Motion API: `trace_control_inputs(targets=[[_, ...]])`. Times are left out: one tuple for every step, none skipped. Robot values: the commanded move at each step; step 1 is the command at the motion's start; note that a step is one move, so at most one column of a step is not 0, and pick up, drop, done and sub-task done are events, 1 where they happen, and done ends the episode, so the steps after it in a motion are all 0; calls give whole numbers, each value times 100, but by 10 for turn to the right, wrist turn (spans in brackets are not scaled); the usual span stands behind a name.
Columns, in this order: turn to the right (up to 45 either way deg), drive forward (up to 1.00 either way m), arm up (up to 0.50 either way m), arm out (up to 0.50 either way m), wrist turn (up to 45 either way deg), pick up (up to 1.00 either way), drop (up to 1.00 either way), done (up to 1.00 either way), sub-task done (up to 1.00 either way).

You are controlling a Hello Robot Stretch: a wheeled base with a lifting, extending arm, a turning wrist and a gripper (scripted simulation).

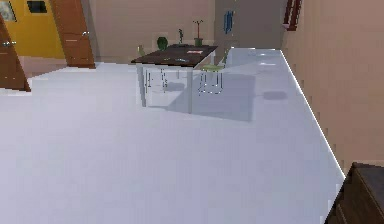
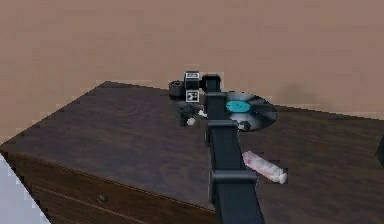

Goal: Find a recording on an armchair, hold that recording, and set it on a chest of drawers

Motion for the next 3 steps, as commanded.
trace_control_inputs(targets=[[0, 0, 6, 0, 0, 0, 0, 0, 0], [0, 0, 0, 0, -450, 0, 0, 0, 0], [0, 0, 0, 0, -450, 0, 0, 0, 0]])
